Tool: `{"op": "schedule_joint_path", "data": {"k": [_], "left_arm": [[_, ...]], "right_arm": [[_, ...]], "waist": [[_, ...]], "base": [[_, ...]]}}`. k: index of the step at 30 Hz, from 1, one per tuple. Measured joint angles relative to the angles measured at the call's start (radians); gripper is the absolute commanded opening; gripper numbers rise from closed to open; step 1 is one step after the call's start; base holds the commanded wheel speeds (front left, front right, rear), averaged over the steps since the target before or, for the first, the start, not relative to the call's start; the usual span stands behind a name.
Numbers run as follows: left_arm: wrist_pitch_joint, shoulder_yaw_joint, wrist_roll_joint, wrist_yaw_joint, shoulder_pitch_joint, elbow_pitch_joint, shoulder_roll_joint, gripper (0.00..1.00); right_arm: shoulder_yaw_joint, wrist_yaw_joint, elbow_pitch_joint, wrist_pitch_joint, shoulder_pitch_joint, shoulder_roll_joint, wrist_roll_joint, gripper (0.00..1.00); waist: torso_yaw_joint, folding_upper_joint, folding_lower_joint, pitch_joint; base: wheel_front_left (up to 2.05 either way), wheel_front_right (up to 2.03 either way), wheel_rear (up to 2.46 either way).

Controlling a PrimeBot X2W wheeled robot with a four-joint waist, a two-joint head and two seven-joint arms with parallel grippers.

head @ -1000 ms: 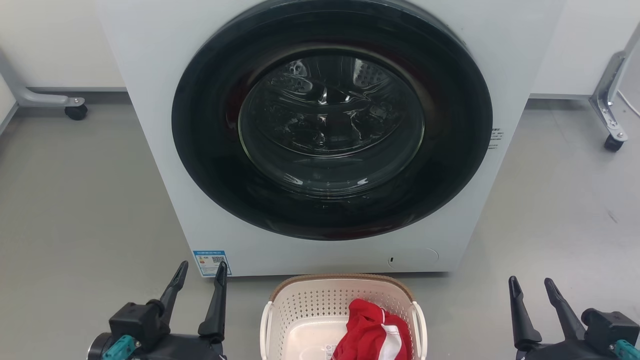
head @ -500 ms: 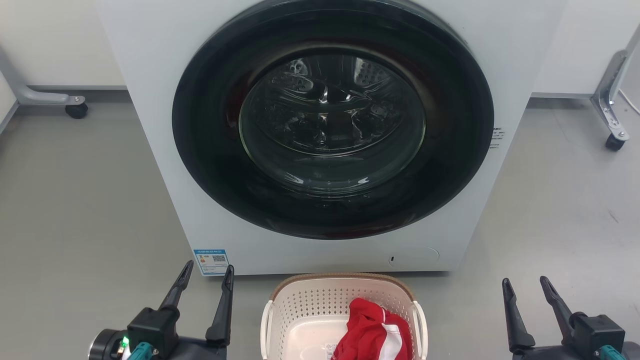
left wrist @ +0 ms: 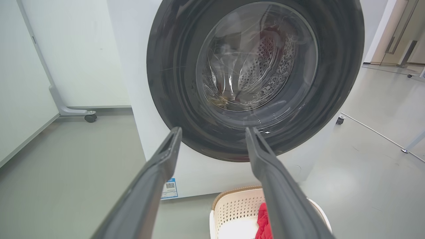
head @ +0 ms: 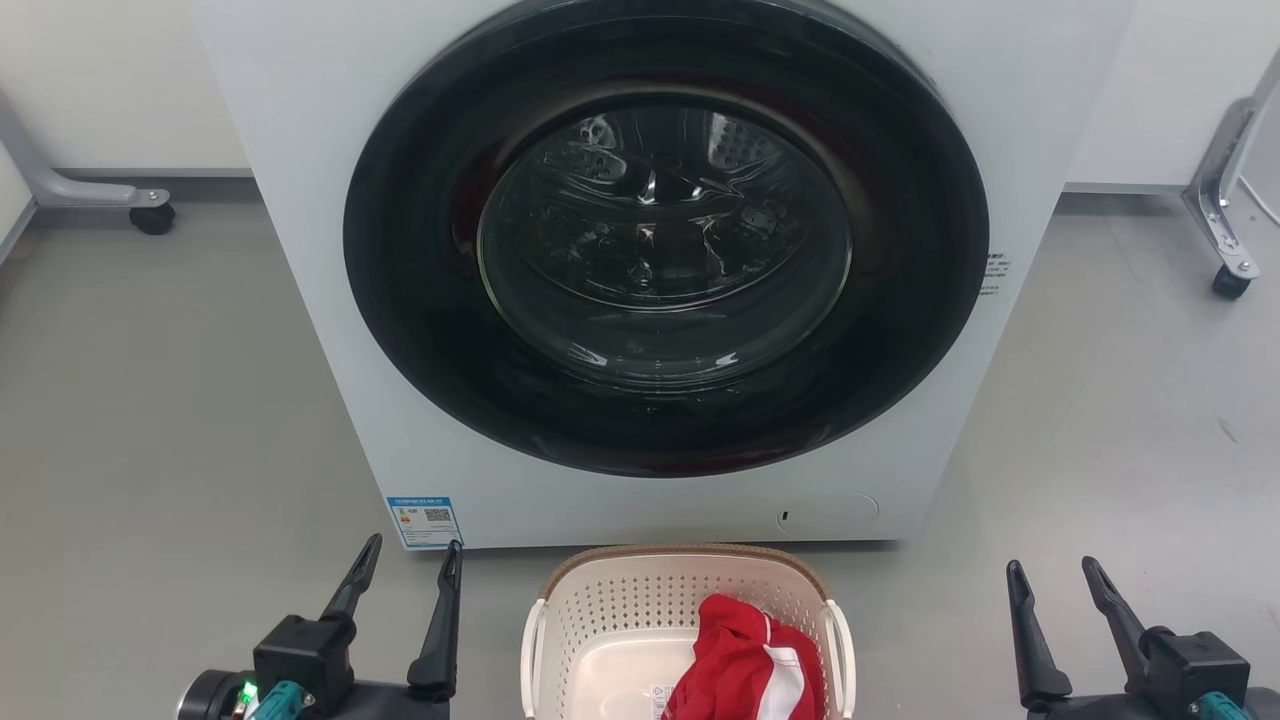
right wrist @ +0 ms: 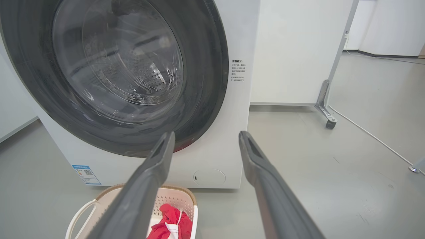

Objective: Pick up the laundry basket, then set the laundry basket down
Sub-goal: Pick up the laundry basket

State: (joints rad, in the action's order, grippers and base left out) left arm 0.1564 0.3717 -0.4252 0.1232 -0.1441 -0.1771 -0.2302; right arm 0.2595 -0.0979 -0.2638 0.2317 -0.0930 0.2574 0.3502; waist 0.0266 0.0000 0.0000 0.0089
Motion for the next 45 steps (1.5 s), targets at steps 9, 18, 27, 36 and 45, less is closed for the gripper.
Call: {"op": "schedule_joint_path", "data": {"k": [9, 18, 27, 36, 45], "left_arm": [[-0.019, -0.007, 0.0, 0.0, 0.001, 0.004, 0.002, 1.0], [-0.024, -0.018, 0.003, 0.0, 0.001, 0.022, 0.003, 1.0], [-0.032, -0.033, 0.004, 0.0, -0.02, 0.046, 0.005, 1.0], [-0.048, -0.039, 0.002, 0.0, -0.078, 0.06, 0.005, 1.0], [-0.058, -0.045, -0.004, -0.004, -0.157, 0.064, 0.01, 1.0]], "right_arm": [[-0.004, 0.0, 0.006, 0.0, -0.002, 0.0, 0.001, 1.0], [-0.009, 0.0, 0.022, -0.002, -0.022, 0.0, 0.004, 1.0], [-0.009, 0.0, 0.033, -0.012, -0.052, 0.0, 0.012, 1.0], [-0.007, 0.0, 0.053, -0.028, -0.107, 0.0, 0.013, 1.0], [-0.006, 0.0, 0.057, -0.038, -0.19, -0.009, 0.013, 1.0]], "waist": [[0.001, 0.0, 0.0, 0.018], [0.0, 0.0001, 0.0, 0.068], [-0.002, 0.0001, 0.0001, 0.146], [-0.006, 0.0001, 0.0001, 0.258], [-0.014, 0.0001, 0.0002, 0.4]], "base": [[0.0, 0.0, 0.0], [0.0, 0.0, 0.0], [0.0, 0.0, 0.0], [0.0, 0.0, 0.0], [0.0, 0.0, 0.0]]}}
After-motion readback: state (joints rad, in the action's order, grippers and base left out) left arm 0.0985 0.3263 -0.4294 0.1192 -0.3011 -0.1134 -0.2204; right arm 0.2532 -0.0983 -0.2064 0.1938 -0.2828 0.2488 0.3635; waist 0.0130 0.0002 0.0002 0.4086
